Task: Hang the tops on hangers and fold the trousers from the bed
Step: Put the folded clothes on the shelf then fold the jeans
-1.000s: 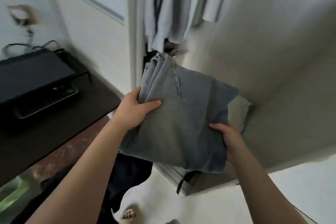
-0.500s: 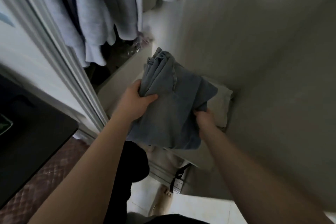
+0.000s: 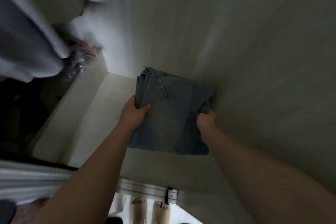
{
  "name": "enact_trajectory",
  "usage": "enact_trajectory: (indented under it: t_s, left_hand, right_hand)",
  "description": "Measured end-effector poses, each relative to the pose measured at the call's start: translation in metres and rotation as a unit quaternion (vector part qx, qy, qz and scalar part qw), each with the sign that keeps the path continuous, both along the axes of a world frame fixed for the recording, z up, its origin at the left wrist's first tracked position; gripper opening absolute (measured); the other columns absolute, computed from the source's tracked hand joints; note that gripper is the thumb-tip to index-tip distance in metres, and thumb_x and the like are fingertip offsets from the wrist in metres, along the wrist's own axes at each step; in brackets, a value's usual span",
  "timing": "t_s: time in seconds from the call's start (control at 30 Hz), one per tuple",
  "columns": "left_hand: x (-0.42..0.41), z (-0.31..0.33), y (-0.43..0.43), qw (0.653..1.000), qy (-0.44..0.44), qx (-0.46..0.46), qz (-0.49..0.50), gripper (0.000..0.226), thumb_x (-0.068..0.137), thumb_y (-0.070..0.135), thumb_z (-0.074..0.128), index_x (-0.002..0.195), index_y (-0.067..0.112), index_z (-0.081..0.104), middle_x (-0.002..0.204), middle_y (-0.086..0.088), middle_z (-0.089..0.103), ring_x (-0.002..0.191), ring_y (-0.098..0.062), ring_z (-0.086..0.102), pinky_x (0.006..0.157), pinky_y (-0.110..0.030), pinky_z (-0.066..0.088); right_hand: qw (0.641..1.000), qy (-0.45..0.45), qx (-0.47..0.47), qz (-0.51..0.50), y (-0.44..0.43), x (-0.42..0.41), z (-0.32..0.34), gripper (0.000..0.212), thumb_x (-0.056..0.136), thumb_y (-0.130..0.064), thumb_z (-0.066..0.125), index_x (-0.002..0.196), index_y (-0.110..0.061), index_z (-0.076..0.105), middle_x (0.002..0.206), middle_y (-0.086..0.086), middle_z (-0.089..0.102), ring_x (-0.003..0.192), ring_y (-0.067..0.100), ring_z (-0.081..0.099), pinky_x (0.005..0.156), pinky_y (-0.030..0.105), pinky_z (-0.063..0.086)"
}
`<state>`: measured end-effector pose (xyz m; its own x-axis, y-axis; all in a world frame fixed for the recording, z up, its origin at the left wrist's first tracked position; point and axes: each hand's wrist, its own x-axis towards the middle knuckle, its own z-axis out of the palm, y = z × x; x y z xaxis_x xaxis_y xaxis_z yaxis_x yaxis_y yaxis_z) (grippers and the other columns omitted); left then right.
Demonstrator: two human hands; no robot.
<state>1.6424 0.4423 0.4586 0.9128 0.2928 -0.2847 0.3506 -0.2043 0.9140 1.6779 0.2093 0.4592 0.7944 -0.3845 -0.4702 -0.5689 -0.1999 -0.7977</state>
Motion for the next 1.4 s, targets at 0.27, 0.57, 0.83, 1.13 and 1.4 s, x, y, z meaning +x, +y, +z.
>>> enact_trajectory:
  t_s: [0.27, 0.57, 0.83, 1.13, 1.4]
  left_hand:
    - [0.11, -0.056, -0.059, 0.997, 0.037, -0.017, -0.059, 0.064, 0.094, 0.029, 0.069, 0.148, 0.012, 0.04, 0.141, -0.013, 0.055, 0.127, -0.035, 0.055, 0.103, -0.044, 0.047]
    - [0.143, -0.149, -0.119, 0.917, -0.007, 0.351, -0.19, 0.067, 0.099, 0.059, 0.041, 0.159, 0.044, 0.015, 0.17, -0.005, 0.002, 0.154, -0.037, 0.004, 0.12, -0.055, 0.02]
    - [0.159, -0.223, -0.128, 0.882, -0.038, 0.437, -0.175, 0.066, 0.1, 0.068, 0.026, 0.159, 0.046, 0.007, 0.17, -0.005, -0.003, 0.155, -0.039, -0.002, 0.121, -0.06, 0.018]
    - [0.175, -0.224, -0.124, 0.877, 0.001, 0.433, -0.208, 0.067, 0.099, 0.071, 0.022, 0.157, 0.05, -0.006, 0.169, -0.001, -0.013, 0.155, -0.036, -0.009, 0.122, -0.058, 0.013]
    - [0.135, -0.185, -0.094, 0.862, 0.084, 0.375, -0.33, 0.085, 0.092, 0.064, 0.049, 0.159, 0.044, 0.0, 0.168, 0.001, -0.02, 0.155, -0.033, -0.008, 0.122, -0.054, 0.017]
  right_hand:
    - [0.994, 0.002, -0.105, -0.019, -0.063, 0.084, -0.009, 0.025, 0.091, -0.002, 0.056, 0.115, 0.002, 0.064, 0.112, 0.025, 0.067, 0.109, 0.041, 0.063, 0.096, 0.054, 0.05]
    - [0.867, 0.031, -0.406, 0.288, -0.05, 0.111, -0.12, 0.067, 0.102, -0.048, 0.042, 0.159, -0.039, 0.008, 0.169, 0.0, 0.0, 0.152, 0.03, 0.009, 0.118, 0.058, 0.02]
    - [0.826, -0.014, -0.511, 0.237, -0.045, 0.115, -0.21, 0.071, 0.098, -0.062, 0.02, 0.16, -0.036, -0.002, 0.169, 0.007, -0.003, 0.151, 0.035, 0.015, 0.116, 0.062, 0.023]
    - [0.829, 0.011, -0.492, 0.263, -0.047, 0.134, -0.22, 0.073, 0.096, -0.065, 0.015, 0.158, -0.037, -0.011, 0.168, 0.006, -0.013, 0.153, 0.033, 0.006, 0.118, 0.062, 0.017]
    - [0.805, 0.098, -0.45, 0.375, -0.053, 0.091, -0.17, 0.069, 0.103, -0.057, 0.024, 0.158, -0.037, -0.012, 0.167, -0.001, -0.019, 0.154, 0.032, -0.002, 0.122, 0.059, 0.006]
